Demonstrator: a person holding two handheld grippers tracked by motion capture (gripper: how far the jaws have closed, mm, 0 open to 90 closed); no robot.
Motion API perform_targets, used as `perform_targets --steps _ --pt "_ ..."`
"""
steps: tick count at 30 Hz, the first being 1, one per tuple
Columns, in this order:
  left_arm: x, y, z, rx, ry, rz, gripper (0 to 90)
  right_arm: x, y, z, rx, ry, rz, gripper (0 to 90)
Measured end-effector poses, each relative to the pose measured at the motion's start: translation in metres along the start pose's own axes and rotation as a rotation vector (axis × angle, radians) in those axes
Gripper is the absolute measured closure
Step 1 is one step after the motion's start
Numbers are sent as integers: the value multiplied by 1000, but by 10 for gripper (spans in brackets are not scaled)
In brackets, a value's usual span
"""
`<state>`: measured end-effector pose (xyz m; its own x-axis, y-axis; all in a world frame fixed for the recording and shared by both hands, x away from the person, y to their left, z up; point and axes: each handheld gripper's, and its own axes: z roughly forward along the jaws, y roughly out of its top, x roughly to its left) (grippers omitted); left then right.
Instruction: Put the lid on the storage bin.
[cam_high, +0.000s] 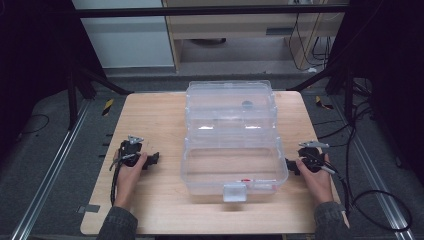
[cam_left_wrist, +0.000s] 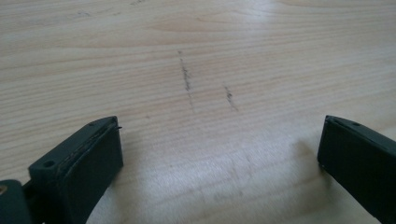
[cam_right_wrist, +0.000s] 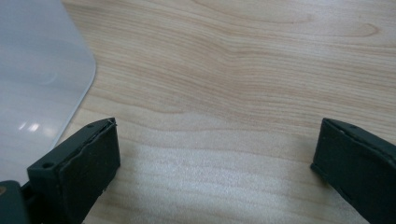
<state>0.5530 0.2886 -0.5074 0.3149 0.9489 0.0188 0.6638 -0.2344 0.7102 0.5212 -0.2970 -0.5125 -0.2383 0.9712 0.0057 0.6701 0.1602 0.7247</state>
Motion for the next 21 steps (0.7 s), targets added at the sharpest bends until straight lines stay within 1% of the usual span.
perform_targets --steps 3,4,6,7,8,10,11,13,14,15,16,17,18,19,20,21 --pt "-3 -4 -4 0 -19 16 0 0 -2 -2 -3 4 -9 6" --pt "-5 -5 -6 8 -27 21 0 -1 -4 -4 -4 14 -21 6" --pt "-5 -4 -7 12 -29 24 0 0 -4 -4 0 20 -20 7" --pt "-5 -4 -7 10 -32 20 16 -1 -5 -5 -2 26 -23 7" --pt "-6 -4 -8 10 -45 20 27 -1 -6 -6 -1 31 -27 9" --pt "-8 -4 -11 3 -71 17 44 -4 -8 -8 -6 42 -42 33" --pt "-10 -5 -14 -5 -76 21 44 -4 -8 -8 -6 42 -42 33" --pt "-16 -6 -21 -20 -81 41 44 -4 -11 -12 -13 53 -47 58" --pt "-19 -6 -27 -23 -82 60 44 -4 -13 -14 -12 61 -63 72" --pt "-23 -6 -32 -34 -88 78 44 -4 -14 -19 -8 66 -77 106" --pt "-26 -5 -38 -39 -104 94 53 -3 -13 -33 -21 31 -137 102" --pt "-29 -4 -44 -43 -111 116 53 -3 -13 -33 -21 31 -137 102" --pt "-32 -2 -50 -52 -112 148 55 -3 -12 -42 -27 24 -163 102" --pt "-35 0 -56 -62 -123 180 55 -1 -11 -50 -34 21 -199 102" --pt "-40 2 -70 -90 -163 196 55 2 -8 -68 -30 23 -276 104" --pt "-40 2 -70 -90 -163 196 55 2 -8 -68 -30 23 -276 104"
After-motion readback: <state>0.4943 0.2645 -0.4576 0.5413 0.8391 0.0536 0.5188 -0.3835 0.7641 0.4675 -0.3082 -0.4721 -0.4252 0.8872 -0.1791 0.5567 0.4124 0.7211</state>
